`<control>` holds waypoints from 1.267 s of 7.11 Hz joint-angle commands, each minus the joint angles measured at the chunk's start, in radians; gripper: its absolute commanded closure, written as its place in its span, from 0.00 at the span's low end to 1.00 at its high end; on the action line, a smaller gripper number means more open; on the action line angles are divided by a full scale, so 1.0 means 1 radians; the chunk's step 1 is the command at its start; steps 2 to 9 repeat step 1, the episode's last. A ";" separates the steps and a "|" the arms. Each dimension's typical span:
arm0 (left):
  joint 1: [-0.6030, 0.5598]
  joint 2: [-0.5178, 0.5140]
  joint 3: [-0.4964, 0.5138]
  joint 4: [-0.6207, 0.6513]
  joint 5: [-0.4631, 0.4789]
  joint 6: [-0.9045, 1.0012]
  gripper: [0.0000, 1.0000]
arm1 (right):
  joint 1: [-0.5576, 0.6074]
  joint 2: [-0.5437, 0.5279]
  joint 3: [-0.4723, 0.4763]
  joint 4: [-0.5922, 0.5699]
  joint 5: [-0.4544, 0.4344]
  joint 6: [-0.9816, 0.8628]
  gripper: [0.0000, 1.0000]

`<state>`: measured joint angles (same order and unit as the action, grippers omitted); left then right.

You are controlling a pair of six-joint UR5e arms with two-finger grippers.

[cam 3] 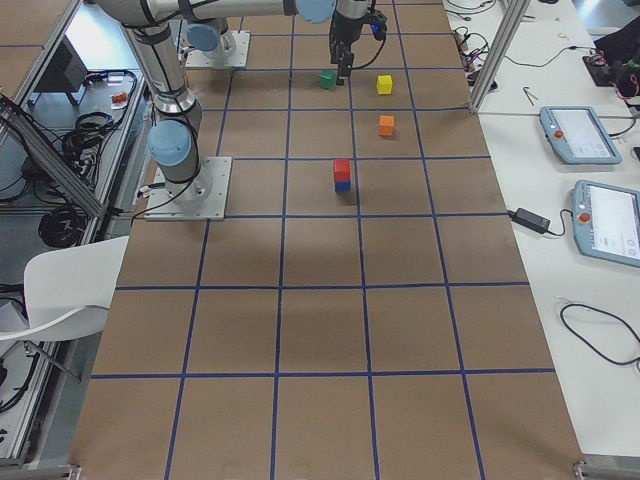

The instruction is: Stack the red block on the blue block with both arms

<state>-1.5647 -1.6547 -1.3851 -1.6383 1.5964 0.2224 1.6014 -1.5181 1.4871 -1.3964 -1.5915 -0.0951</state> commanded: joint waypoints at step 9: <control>0.000 0.000 0.000 0.000 -0.001 0.000 0.00 | 0.000 -0.002 -0.004 -0.003 0.002 -0.001 0.00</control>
